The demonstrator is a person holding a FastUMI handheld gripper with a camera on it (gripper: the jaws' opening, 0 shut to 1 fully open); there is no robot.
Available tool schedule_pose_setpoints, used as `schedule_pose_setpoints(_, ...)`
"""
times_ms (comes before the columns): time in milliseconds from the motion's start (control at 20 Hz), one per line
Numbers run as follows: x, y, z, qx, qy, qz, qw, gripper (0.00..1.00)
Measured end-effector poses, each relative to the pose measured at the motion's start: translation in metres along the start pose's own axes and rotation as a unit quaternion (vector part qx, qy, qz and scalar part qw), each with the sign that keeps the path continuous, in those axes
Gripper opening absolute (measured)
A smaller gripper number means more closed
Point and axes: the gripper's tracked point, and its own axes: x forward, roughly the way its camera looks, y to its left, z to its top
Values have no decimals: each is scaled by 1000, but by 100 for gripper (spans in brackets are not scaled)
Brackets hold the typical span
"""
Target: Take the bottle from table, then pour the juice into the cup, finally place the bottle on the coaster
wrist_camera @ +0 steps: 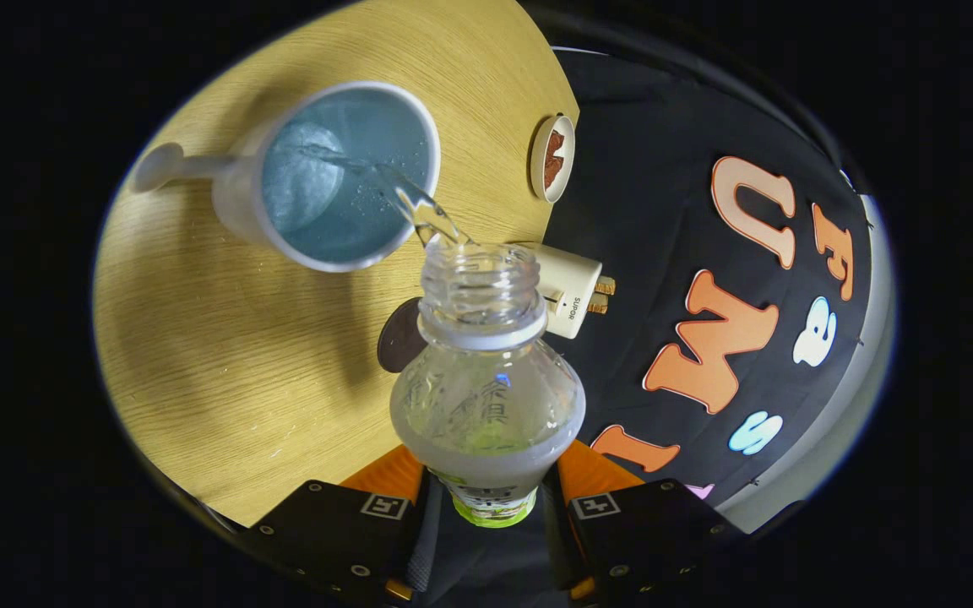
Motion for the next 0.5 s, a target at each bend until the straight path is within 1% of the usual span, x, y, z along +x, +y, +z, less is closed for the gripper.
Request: schedule_pose_setpoints(500, 4, -4, -8, -29, 3, 1, 1000, 55)
